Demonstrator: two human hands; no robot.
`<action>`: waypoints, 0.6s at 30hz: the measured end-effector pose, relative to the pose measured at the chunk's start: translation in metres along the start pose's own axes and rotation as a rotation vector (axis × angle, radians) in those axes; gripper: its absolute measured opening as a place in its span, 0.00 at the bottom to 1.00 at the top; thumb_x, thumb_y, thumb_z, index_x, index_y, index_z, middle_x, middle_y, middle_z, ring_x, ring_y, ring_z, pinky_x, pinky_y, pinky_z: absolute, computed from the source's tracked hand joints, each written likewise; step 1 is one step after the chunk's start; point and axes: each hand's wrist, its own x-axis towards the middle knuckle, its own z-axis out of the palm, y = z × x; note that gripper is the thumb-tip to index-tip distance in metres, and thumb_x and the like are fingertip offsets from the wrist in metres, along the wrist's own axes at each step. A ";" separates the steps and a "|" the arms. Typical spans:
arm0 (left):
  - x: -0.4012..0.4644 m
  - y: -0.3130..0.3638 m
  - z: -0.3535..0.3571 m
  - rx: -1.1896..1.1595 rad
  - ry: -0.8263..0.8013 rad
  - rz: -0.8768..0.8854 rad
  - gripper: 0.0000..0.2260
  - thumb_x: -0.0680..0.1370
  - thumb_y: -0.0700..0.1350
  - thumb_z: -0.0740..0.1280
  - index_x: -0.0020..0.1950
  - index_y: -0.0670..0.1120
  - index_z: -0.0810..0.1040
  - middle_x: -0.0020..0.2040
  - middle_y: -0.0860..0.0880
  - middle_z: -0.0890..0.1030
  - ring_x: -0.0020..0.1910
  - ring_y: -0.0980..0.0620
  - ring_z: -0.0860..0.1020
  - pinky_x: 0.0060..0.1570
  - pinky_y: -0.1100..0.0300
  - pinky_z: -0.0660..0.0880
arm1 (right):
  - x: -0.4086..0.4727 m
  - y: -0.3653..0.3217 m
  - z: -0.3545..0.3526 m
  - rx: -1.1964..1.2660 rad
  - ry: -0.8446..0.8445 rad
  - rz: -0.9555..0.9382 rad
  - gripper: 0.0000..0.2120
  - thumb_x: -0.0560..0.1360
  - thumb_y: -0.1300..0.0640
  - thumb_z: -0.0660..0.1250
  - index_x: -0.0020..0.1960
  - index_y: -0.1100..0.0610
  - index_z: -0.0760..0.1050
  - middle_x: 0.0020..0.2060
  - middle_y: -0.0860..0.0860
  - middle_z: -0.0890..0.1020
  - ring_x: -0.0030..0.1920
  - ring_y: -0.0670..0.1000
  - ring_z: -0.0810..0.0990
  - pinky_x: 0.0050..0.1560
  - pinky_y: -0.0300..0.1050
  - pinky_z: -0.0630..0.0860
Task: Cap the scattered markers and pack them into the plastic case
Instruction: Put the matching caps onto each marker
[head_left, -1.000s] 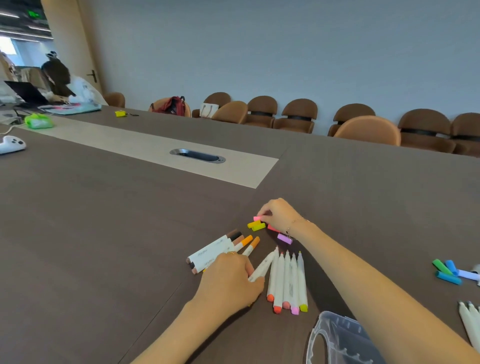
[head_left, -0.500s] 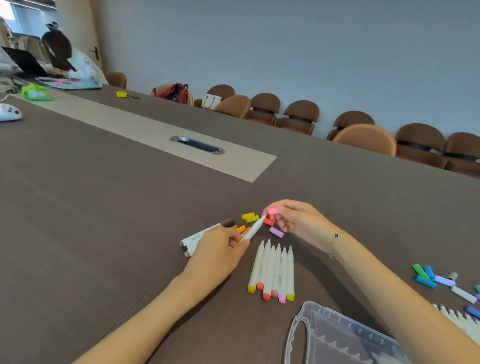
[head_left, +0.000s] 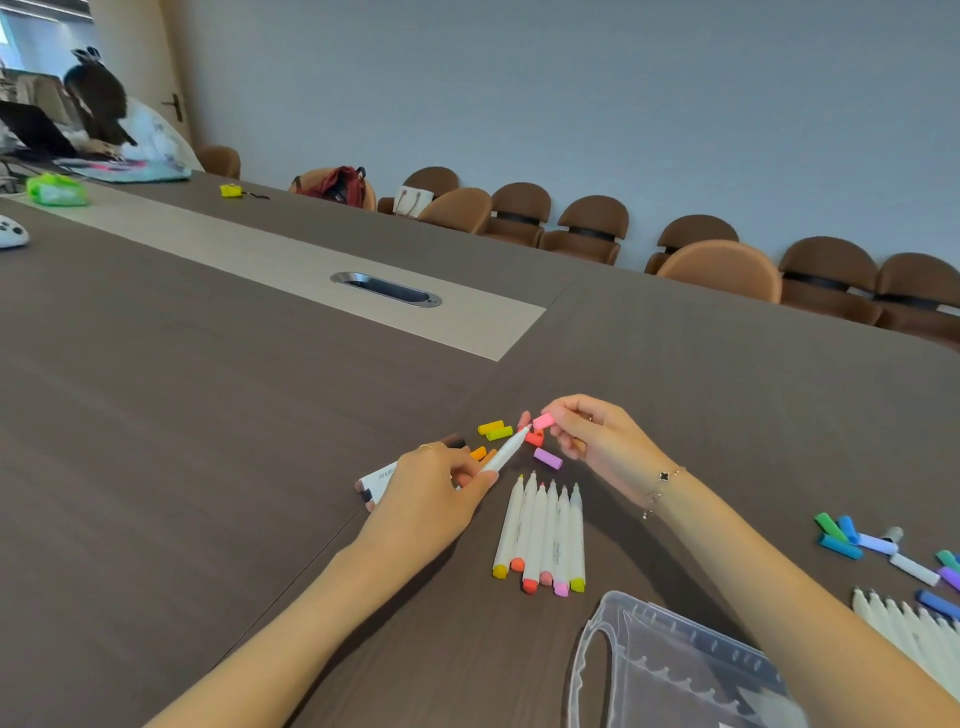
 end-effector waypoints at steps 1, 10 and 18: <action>0.000 0.000 -0.001 0.004 0.001 0.005 0.10 0.77 0.53 0.66 0.52 0.50 0.82 0.42 0.56 0.77 0.36 0.55 0.76 0.38 0.68 0.73 | 0.000 0.001 0.000 0.011 -0.003 0.001 0.09 0.79 0.57 0.61 0.50 0.56 0.80 0.39 0.51 0.78 0.38 0.48 0.72 0.35 0.33 0.71; 0.000 0.000 -0.003 0.033 0.022 0.030 0.10 0.77 0.52 0.65 0.52 0.49 0.82 0.47 0.53 0.76 0.36 0.57 0.73 0.34 0.72 0.67 | -0.003 0.002 -0.007 0.453 -0.113 0.106 0.08 0.79 0.62 0.61 0.52 0.66 0.76 0.55 0.59 0.82 0.55 0.56 0.82 0.55 0.48 0.79; 0.001 -0.003 -0.002 0.026 -0.026 0.010 0.10 0.78 0.49 0.65 0.57 0.51 0.81 0.56 0.53 0.78 0.36 0.56 0.74 0.31 0.73 0.66 | -0.001 0.002 -0.003 0.010 -0.058 0.059 0.05 0.78 0.60 0.63 0.51 0.55 0.78 0.43 0.52 0.82 0.38 0.46 0.78 0.41 0.34 0.76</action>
